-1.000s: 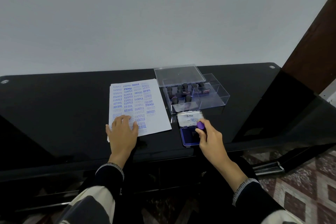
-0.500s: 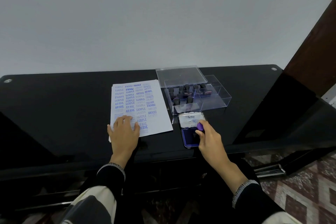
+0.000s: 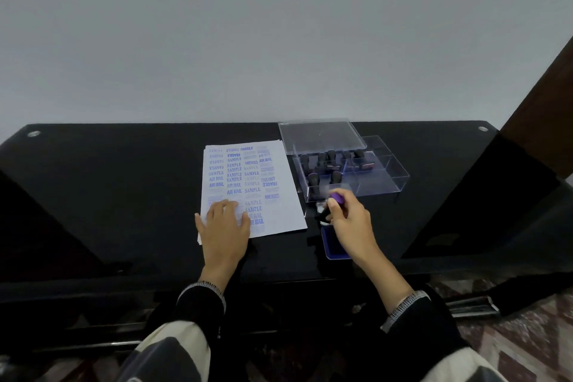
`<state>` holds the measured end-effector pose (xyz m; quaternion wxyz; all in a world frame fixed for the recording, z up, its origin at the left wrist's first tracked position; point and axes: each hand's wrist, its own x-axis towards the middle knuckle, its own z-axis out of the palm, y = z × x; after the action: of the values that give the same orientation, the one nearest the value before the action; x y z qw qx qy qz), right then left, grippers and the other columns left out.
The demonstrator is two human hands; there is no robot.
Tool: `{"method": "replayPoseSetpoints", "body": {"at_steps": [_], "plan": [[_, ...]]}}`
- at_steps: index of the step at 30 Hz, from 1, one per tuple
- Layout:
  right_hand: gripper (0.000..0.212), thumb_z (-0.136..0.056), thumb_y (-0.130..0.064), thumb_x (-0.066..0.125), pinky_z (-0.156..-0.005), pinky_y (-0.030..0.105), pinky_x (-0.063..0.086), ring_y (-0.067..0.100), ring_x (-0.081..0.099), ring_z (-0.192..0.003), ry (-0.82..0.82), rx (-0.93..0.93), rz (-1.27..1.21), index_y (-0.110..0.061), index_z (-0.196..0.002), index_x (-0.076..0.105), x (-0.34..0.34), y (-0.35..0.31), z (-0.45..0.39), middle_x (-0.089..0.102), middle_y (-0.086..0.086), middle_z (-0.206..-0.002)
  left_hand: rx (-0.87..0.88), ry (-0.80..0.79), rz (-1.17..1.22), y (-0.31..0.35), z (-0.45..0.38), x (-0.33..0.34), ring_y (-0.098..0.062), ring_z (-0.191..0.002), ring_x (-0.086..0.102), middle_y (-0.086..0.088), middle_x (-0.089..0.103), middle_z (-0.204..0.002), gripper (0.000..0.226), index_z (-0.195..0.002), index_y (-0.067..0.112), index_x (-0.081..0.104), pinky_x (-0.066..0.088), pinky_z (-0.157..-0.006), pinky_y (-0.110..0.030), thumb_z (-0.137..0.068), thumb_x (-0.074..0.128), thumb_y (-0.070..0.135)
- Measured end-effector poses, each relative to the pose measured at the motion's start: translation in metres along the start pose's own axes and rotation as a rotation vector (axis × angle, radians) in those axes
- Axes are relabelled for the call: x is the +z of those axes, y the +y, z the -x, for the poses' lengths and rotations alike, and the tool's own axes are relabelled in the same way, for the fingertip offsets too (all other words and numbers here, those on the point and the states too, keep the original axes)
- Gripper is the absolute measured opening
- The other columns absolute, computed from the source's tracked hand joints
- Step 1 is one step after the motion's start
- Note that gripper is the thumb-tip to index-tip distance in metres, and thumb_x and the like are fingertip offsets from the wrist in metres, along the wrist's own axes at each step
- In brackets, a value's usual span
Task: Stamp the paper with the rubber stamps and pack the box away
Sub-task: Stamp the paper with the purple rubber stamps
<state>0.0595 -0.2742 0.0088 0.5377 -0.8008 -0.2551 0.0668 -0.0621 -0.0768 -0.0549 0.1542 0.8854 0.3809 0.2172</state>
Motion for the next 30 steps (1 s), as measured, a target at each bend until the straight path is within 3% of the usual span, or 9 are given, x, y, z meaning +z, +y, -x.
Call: {"method": "replayPoseSetpoints", "body": {"at_steps": [3,5,7,9,14,17,22,30], "plan": [[0.015,-0.098,-0.018,0.047,-0.076,0.025,0.052,0.004,0.061,-0.075,-0.096,-0.024,-0.072,-0.019,-0.112,0.053,0.028,-0.013,-0.014,0.064,0.005,-0.099,0.006,-0.012,-0.012,0.0,0.001,0.0,-0.023,-0.139,0.034,-0.003,0.052,-0.136,0.037,-0.126,0.012,0.056,0.007,-0.116,-0.056,-0.098,0.047,0.034],[0.02,-0.098,-0.02,0.048,-0.081,0.028,0.051,0.01,0.062,-0.083,-0.132,-0.063,-0.024,-0.017,-0.116,0.053,0.042,-0.02,-0.024,0.061,0.003,-0.102,0.032,0.006,-0.017,-0.002,0.001,0.001,-0.027,-0.141,0.031,-0.007,0.052,-0.137,0.037,-0.124,0.01,0.058,0.008,-0.116,-0.055,-0.098,0.048,0.035],[0.024,-0.096,-0.019,0.051,-0.081,0.021,0.047,0.016,0.059,-0.09,-0.151,-0.116,0.037,-0.013,-0.119,0.054,0.053,-0.025,-0.034,0.059,0.002,-0.101,0.069,0.037,0.003,-0.002,0.001,0.002,-0.03,-0.14,0.033,-0.012,0.052,-0.137,0.036,-0.121,0.006,0.06,0.011,-0.117,-0.052,-0.098,0.05,0.032],[0.021,-0.095,-0.017,0.053,-0.072,0.008,0.04,0.017,0.056,-0.086,-0.165,-0.175,0.092,-0.01,-0.115,0.057,0.062,-0.028,-0.044,0.06,0.002,-0.097,0.104,0.046,0.058,-0.001,0.001,0.002,-0.029,-0.14,0.033,-0.013,0.05,-0.139,0.034,-0.123,0.004,0.059,0.013,-0.119,-0.045,-0.099,0.05,0.026],[0.01,-0.093,-0.019,0.057,-0.061,0.009,0.038,0.021,0.057,-0.072,-0.231,-0.242,0.189,-0.013,-0.101,0.058,0.077,-0.018,-0.058,0.059,0.0,-0.083,0.181,-0.046,0.22,0.003,0.003,-0.003,-0.015,-0.127,0.044,-0.001,0.051,-0.136,0.034,-0.129,0.01,0.055,0.036,-0.104,-0.03,-0.102,0.041,0.025],[0.006,-0.093,-0.021,0.056,-0.061,0.011,0.039,0.02,0.058,-0.072,-0.223,-0.24,0.191,-0.017,-0.098,0.057,0.082,-0.01,-0.057,0.06,-0.001,-0.081,0.209,-0.058,0.216,0.001,-0.001,-0.002,-0.015,-0.115,0.051,0.002,0.058,-0.125,0.03,-0.124,0.013,0.058,0.043,-0.095,-0.03,-0.098,0.047,0.025],[0.001,-0.094,-0.021,0.055,-0.062,0.012,0.039,0.02,0.055,-0.071,-0.244,-0.238,0.171,-0.022,-0.094,0.054,0.087,-0.007,-0.053,0.06,0.0,-0.08,0.209,-0.065,0.205,-0.001,-0.003,0.001,-0.014,-0.11,0.051,0.005,0.059,-0.121,0.028,-0.12,0.017,0.061,0.043,-0.094,-0.032,-0.096,0.049,0.024],[0.012,-0.095,-0.022,0.054,-0.066,0.022,0.043,0.026,0.055,-0.076,-0.277,-0.245,0.181,-0.011,-0.1,0.056,0.09,-0.009,-0.051,0.063,0.01,-0.088,0.225,-0.074,0.184,-0.002,-0.004,0.001,-0.016,-0.112,0.049,0.003,0.056,-0.121,0.028,-0.121,0.023,0.063,0.037,-0.095,-0.03,-0.096,0.049,0.023]]}}
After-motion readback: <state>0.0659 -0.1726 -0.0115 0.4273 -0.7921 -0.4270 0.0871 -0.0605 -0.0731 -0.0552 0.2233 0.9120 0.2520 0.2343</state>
